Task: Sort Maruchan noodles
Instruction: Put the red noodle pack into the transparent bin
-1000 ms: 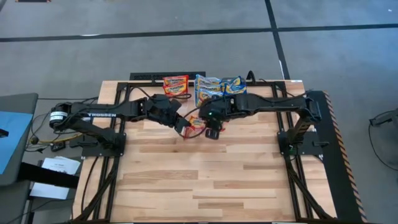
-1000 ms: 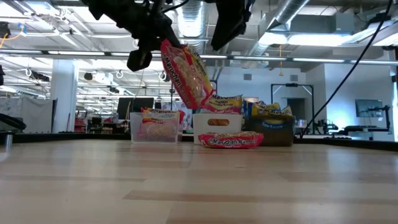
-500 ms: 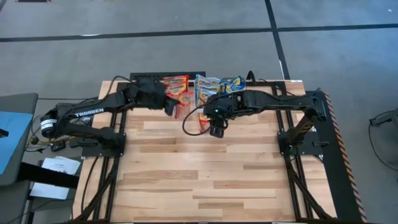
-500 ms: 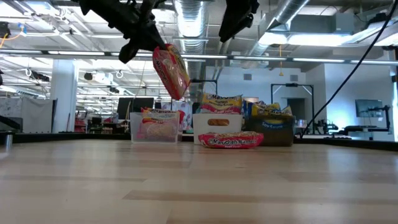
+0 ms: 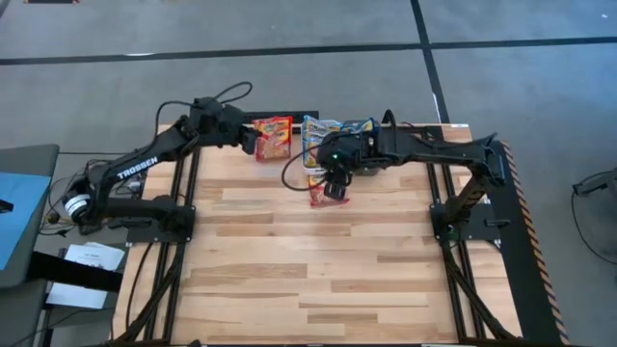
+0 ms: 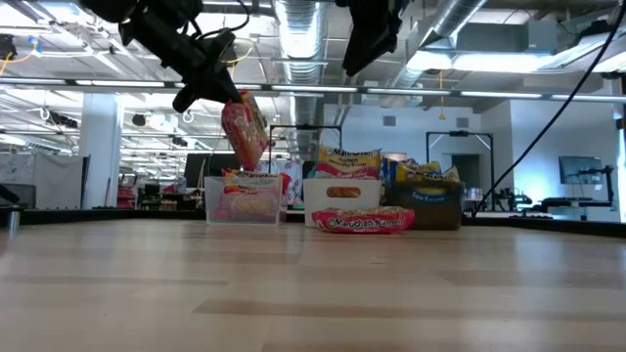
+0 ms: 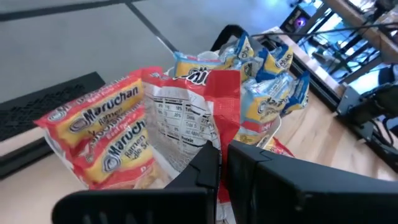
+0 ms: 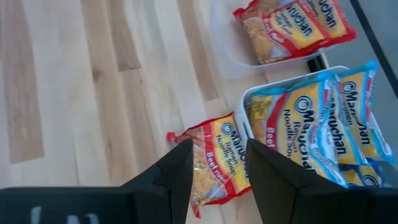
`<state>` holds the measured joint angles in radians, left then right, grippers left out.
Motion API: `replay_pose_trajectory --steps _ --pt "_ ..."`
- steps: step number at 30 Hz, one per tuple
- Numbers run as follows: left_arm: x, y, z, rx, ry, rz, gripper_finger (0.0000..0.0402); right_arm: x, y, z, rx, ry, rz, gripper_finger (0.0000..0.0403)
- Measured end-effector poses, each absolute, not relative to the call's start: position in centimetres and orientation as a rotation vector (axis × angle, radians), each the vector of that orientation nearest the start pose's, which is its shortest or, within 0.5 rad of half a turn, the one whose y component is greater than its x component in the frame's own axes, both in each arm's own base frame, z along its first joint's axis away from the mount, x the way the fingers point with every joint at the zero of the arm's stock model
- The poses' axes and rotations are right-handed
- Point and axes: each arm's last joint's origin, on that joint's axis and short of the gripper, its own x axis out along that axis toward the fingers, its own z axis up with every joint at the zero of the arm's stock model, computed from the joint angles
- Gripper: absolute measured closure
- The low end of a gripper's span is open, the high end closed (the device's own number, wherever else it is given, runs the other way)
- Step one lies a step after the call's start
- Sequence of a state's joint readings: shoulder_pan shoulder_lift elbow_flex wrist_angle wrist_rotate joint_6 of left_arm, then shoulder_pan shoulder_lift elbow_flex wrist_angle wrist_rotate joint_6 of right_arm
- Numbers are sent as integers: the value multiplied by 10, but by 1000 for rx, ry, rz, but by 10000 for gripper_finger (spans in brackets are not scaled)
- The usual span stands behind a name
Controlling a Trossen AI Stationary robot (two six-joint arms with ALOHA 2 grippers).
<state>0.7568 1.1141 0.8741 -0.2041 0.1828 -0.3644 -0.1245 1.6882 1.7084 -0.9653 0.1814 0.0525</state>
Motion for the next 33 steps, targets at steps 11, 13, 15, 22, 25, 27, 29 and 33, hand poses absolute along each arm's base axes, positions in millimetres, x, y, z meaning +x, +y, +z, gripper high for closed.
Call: replay_pose_trajectory --steps 11,13,15,22,25,27,29,33 --pt "178 173 265 -605 256 605 401 347 -69 354 97 906 -386 233" --pt "182 175 260 -605 251 572 401 346 -71 354 100 905 -391 233" --pt "186 178 253 -617 277 572 401 346 -71 354 102 904 -392 233" --pt "198 189 238 -616 287 529 401 347 -71 354 102 899 -391 233" --pt "200 192 230 -611 317 553 401 347 -71 354 115 897 -398 233" --pt "201 194 226 -597 337 558 401 347 -71 354 127 895 -404 233" --pt "202 196 221 -593 362 560 402 347 -71 354 131 895 -405 233" --pt "205 199 210 -603 396 578 397 347 -71 354 132 895 -406 233"
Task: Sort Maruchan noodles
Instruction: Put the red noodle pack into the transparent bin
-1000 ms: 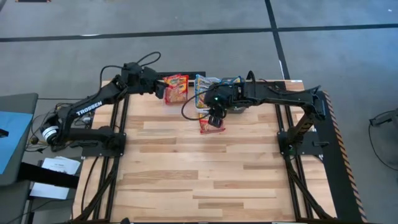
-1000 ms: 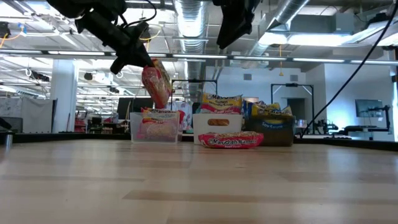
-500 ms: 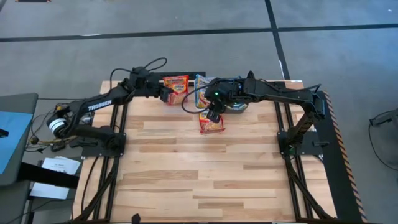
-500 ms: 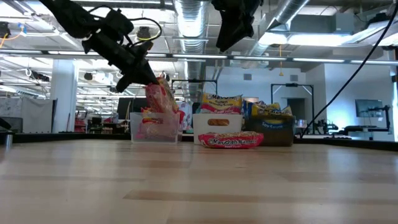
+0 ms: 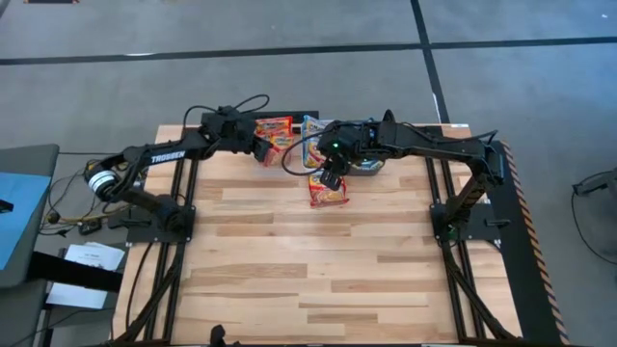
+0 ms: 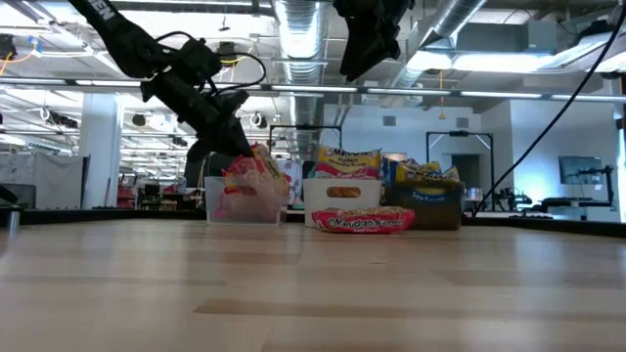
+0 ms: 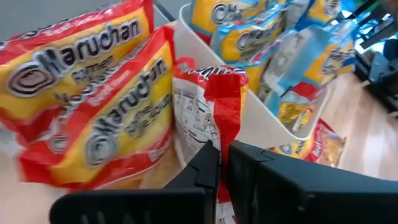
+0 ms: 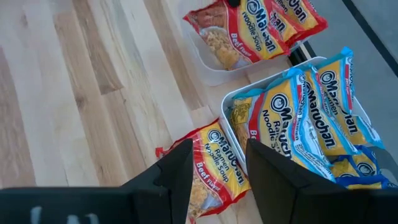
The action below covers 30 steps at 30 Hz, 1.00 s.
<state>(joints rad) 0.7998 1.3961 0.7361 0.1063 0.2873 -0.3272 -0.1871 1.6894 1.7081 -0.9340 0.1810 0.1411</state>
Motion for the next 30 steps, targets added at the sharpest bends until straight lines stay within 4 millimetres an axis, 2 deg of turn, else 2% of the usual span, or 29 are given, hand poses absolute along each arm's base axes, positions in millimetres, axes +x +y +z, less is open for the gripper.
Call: replay_pose_trajectory --steps 5,12,21,27,30 --pt "207 201 202 -617 428 580 384 347 -71 354 133 894 -407 233" --pt "206 203 203 -621 427 535 345 347 -71 354 133 895 -407 233" --pt "182 210 201 -712 488 581 286 347 -71 354 148 891 -414 233" --pt "174 211 206 -746 478 593 276 347 -71 354 172 887 -425 233" --pt "176 211 213 -765 455 541 277 347 -71 354 173 886 -426 233"
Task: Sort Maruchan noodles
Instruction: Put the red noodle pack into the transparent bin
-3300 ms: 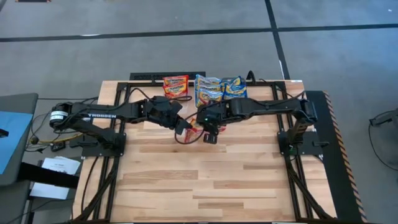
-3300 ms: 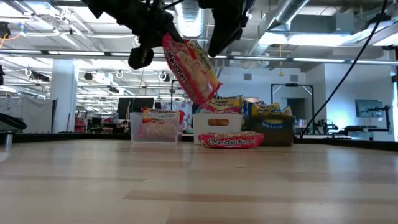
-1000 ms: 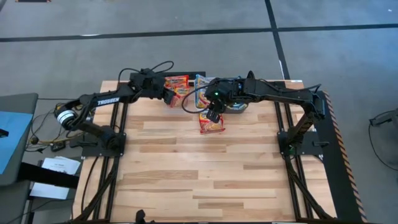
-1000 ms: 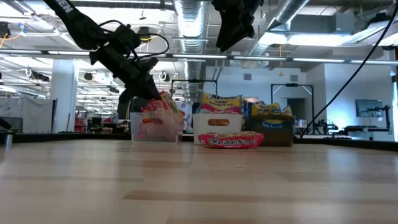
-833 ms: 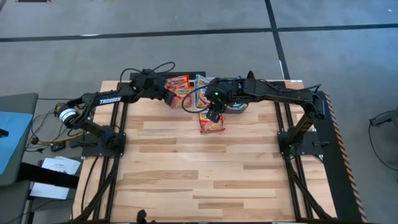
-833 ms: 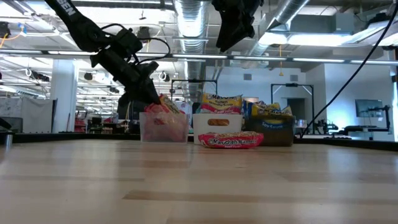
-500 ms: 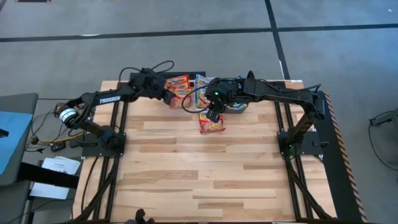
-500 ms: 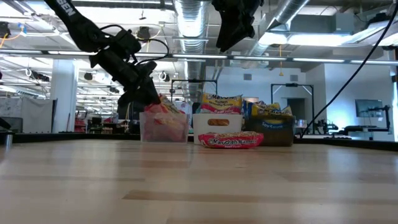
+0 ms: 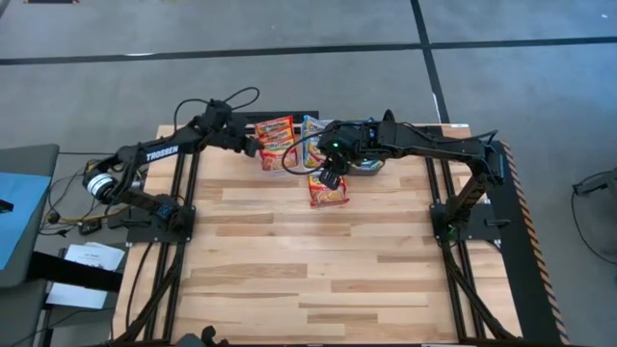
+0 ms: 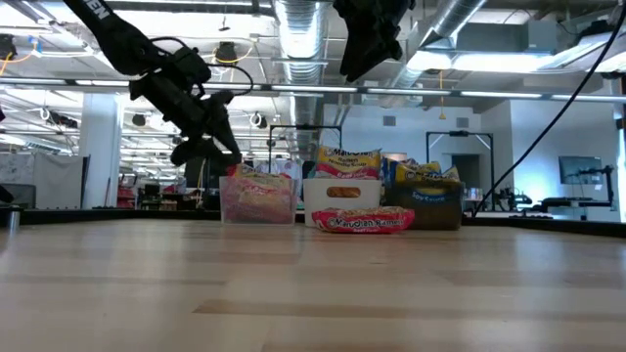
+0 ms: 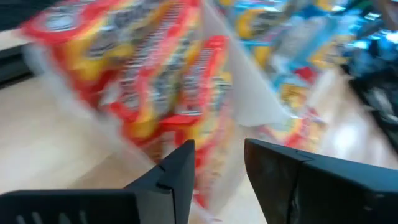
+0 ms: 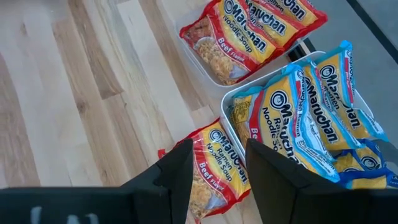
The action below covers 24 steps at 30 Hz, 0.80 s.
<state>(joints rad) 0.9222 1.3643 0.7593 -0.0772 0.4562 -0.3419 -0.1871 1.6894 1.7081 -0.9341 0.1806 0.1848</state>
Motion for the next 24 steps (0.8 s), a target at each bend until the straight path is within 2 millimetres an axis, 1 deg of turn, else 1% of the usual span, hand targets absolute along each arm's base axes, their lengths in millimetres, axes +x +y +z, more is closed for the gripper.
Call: replay_pose_trajectory --steps 5,8,11,16,19,21,24 --pt "183 214 235 -744 425 406 281 346 -73 354 187 889 -396 233" --pt "187 216 254 -727 405 370 282 346 -76 354 210 890 -373 233" --pt "189 213 277 -673 392 349 283 345 -78 354 211 890 -377 233" --pt "181 197 317 -588 380 320 283 342 -82 352 178 926 -354 233" --pt "173 185 340 -524 345 308 283 343 -84 342 227 991 -313 233" --pt "166 177 350 -497 318 306 283 341 -83 334 282 1065 -285 233" --pt "157 166 363 -467 278 311 283 346 -81 324 321 1119 -264 233"
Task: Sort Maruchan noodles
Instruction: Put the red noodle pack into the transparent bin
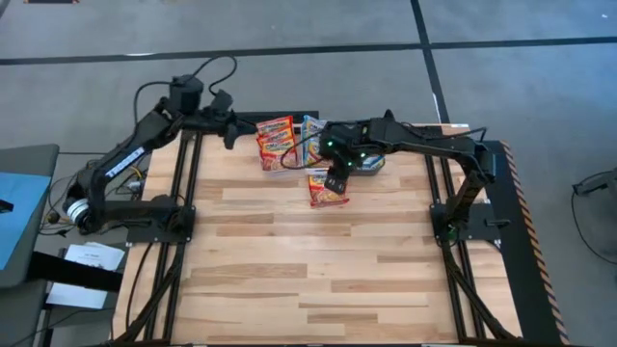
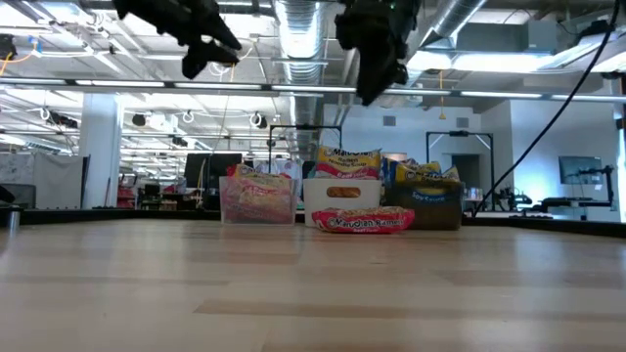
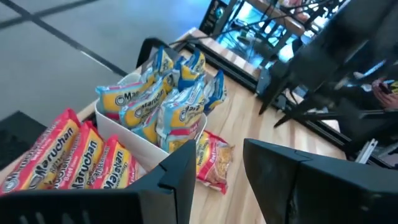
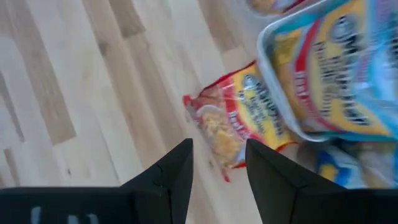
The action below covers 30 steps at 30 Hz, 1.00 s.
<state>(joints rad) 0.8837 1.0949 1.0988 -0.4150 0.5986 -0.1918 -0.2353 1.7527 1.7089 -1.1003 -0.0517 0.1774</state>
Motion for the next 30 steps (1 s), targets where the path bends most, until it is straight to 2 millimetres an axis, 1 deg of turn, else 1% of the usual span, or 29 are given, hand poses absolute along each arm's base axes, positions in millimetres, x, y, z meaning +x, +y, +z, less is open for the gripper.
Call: replay_pose_trajectory --steps 2,4,7,10,12,15,19,25,30 --pt "151 159 368 -453 263 322 283 348 -80 313 346 1191 -264 233" --pt "146 153 372 -448 262 338 283 354 -76 303 371 1229 -262 232" --pt "138 145 374 -428 272 358 283 360 -75 289 412 1288 -246 229" --pt "133 140 374 -430 296 394 283 365 -73 280 432 1317 -221 224" --pt "131 138 373 -439 315 419 283 371 -71 274 445 1315 -224 223" --pt "128 135 371 -453 342 450 283 375 -72 262 481 1352 -250 222" --pt "126 134 368 -471 366 454 283 379 -72 253 530 1371 -286 222" --pt "127 134 368 -483 362 454 283 394 -69 234 560 1350 -350 222" --pt "126 134 369 -484 360 454 283 403 -73 209 564 1393 -389 222"
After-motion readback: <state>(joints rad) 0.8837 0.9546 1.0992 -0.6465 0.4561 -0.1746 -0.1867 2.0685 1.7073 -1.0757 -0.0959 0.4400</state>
